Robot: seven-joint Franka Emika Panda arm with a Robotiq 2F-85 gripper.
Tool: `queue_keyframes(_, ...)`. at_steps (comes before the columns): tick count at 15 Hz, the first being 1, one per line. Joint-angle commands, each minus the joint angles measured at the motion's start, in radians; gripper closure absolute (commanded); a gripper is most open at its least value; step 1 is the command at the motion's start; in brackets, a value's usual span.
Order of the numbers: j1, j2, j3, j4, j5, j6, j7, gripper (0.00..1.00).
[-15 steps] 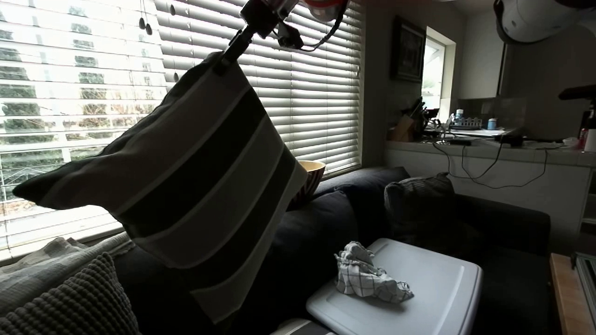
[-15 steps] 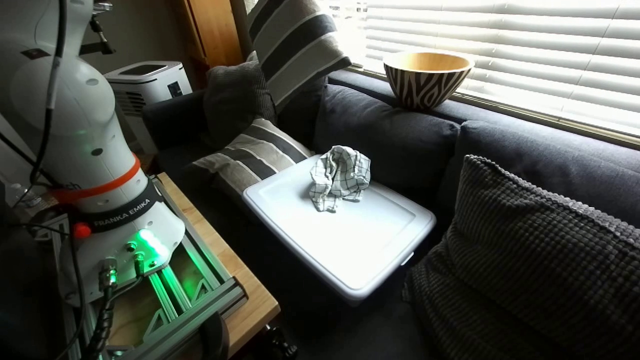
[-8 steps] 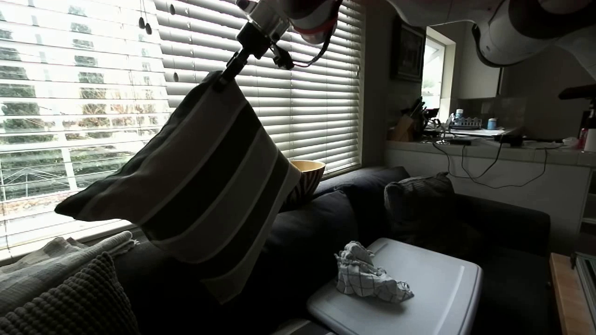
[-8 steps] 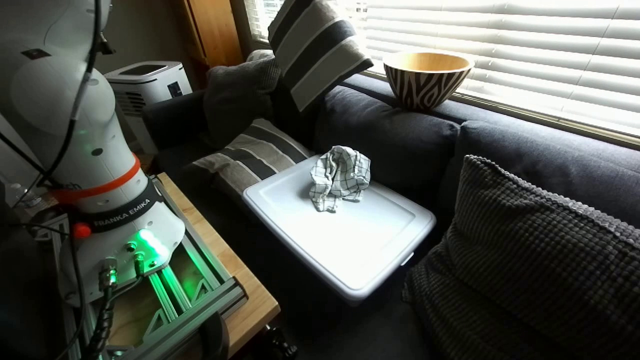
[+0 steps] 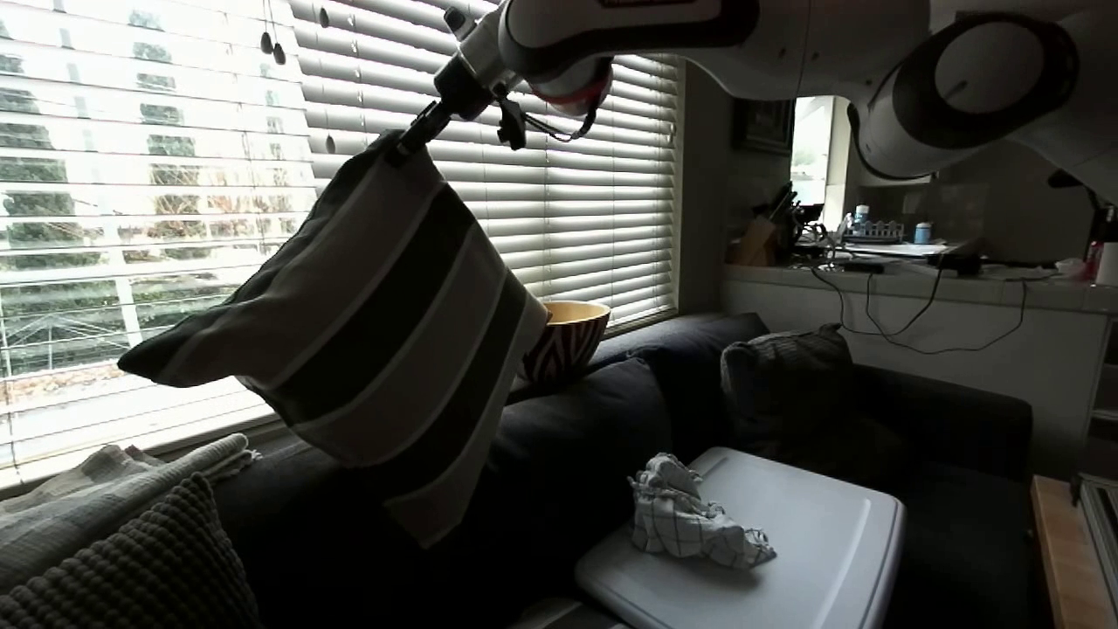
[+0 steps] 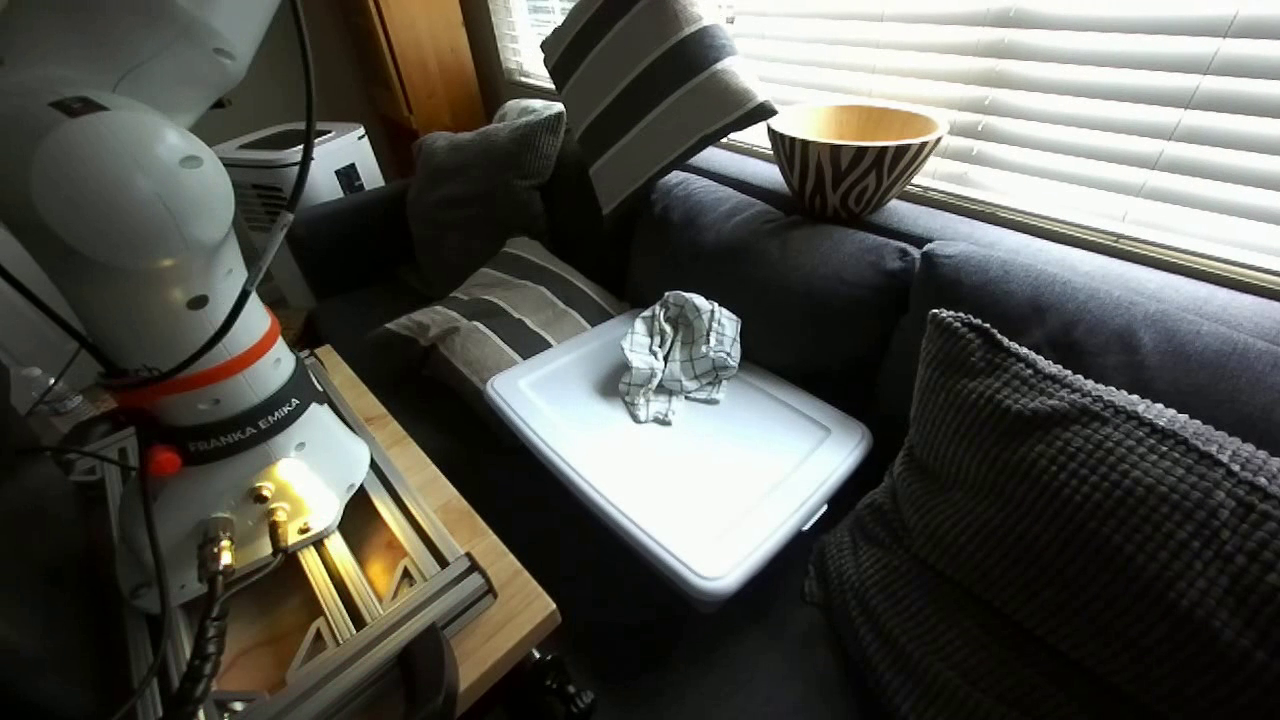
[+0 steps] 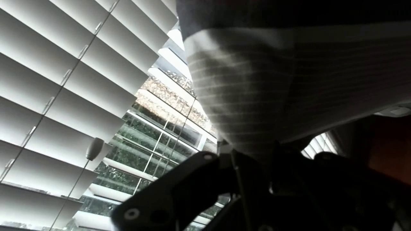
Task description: Pick up the top striped pillow and place it on top of the gray couch pillow on the far left
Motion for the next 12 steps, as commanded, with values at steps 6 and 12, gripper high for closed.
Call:
queue_keyframes(6,0.072,0.18,-0.184,0.212,-0.056,0.247,0.225,0.83)
queue_keyframes(12,0.112,0.224,-0.405,0.251,-0.106,0.44,0.411,0.34)
